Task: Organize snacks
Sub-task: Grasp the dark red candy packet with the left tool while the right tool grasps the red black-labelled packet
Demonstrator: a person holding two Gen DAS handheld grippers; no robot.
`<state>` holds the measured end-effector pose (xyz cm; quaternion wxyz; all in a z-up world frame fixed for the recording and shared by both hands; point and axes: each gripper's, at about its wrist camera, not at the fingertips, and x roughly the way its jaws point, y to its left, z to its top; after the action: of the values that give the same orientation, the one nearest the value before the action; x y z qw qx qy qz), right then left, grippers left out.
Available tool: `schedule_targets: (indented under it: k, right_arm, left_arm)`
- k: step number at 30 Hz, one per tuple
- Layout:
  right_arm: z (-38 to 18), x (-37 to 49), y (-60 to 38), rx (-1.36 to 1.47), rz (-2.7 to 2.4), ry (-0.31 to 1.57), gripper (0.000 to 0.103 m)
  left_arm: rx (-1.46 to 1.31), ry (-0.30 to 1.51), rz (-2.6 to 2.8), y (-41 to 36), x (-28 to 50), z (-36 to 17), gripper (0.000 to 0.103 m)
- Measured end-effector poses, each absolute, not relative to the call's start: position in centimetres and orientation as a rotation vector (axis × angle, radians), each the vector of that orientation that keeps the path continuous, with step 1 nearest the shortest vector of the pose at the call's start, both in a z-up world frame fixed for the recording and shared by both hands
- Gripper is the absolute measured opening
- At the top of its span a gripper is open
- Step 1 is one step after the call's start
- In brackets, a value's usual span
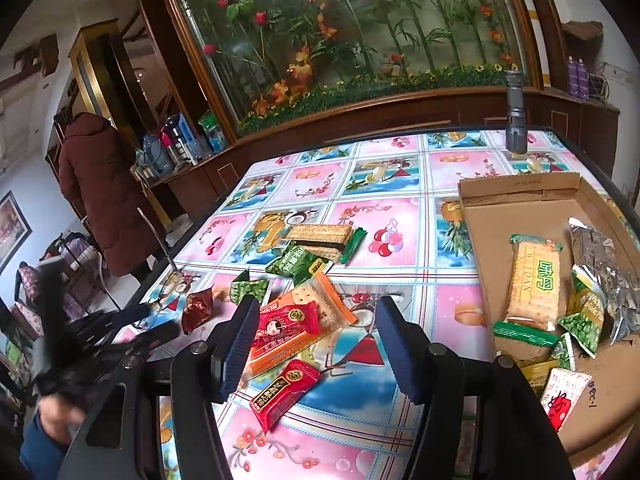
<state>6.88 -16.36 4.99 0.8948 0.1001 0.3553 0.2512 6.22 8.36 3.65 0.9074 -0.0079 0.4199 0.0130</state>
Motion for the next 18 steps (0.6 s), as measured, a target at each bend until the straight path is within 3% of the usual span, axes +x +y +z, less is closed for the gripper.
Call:
schedule_targets:
  k: [4,8,11,18]
  right_arm:
    - [4.6,7.2,-16.4,0.218,0.533,0.763,0.065]
    - [3.9,7.4,-15.6,0.217,0.573,0.813,0.065]
    - [2.8,7.5,-14.6,0.193,0.580,0.878,0.065]
    - [0.2,6.5,-11.1,0.049,0.576,0.997,0.062]
  left_arm:
    - [-0.074,0.902,0.034,8.9,8.1,2.6,0.067]
    - [-0.119,0.911,0.040,8.9,8.4,1.7,0.044]
    - [-0.103,0.921,0.041,8.6,8.5,1.2,0.038]
    - [-0.041,0.899,0.065,7.8,7.9,1.0,0.038]
